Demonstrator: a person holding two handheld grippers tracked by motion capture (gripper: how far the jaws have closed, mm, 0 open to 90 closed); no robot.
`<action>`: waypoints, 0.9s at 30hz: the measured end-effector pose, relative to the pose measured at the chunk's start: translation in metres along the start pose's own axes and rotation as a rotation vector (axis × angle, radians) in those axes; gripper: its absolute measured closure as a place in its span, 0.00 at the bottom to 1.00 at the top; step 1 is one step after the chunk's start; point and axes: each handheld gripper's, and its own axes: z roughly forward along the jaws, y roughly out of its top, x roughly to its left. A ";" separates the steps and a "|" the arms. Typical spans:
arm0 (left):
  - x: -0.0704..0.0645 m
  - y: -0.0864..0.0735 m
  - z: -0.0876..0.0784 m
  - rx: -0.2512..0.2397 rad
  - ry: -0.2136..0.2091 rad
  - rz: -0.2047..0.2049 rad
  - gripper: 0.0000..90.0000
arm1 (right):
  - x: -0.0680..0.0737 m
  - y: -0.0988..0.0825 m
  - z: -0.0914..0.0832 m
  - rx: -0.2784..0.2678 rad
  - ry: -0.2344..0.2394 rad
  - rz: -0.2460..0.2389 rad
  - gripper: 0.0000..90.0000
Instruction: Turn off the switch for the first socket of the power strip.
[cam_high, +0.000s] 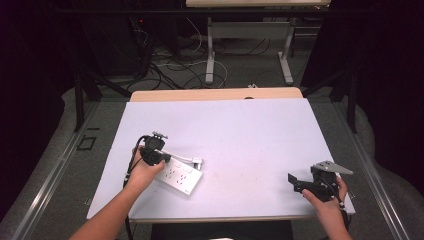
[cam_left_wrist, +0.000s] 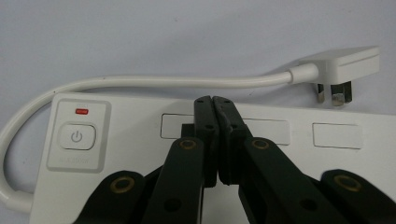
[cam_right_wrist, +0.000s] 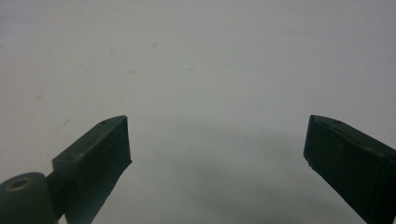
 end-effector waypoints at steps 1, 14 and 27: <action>0.000 0.000 0.000 0.007 0.001 0.004 0.98 | 0.000 0.000 0.000 0.000 0.001 -0.004 0.07; 0.000 -0.001 0.000 -0.007 0.002 0.005 0.98 | 0.000 0.000 0.000 0.002 0.004 0.002 0.08; 0.000 -0.002 0.000 -0.013 -0.001 0.008 0.98 | 0.001 0.000 0.000 0.005 0.008 0.000 0.08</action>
